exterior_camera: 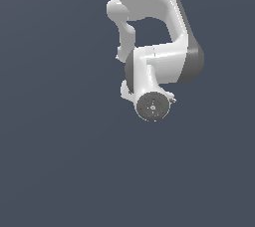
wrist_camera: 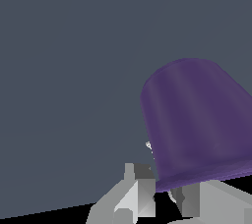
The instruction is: Pick up the object and move it to a goal position.
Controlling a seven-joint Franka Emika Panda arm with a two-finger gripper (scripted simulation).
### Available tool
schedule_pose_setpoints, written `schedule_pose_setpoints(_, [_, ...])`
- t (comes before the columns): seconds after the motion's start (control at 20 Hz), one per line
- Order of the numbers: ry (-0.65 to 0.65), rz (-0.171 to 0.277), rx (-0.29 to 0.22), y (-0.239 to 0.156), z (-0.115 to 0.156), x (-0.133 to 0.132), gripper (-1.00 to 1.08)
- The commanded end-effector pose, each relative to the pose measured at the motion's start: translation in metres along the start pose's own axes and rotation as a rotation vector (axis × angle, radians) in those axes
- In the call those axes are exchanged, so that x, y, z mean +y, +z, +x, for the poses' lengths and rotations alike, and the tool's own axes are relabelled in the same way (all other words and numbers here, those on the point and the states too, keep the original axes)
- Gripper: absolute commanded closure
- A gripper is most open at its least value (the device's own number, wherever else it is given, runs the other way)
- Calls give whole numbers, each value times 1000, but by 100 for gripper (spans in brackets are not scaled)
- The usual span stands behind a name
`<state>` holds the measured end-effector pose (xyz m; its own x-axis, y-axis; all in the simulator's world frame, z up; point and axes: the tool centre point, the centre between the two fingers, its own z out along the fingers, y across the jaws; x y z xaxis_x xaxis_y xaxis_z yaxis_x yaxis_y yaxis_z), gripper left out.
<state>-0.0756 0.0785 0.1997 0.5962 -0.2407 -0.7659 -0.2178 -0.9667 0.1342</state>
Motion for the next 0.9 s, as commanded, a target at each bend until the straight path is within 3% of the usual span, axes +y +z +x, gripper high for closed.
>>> schedule_pose_setpoints(0.0, [0, 0, 1, -14, -22, 11, 108])
schedule_pose_setpoints(0.85, [1, 0, 1, -105, -155, 82, 108])
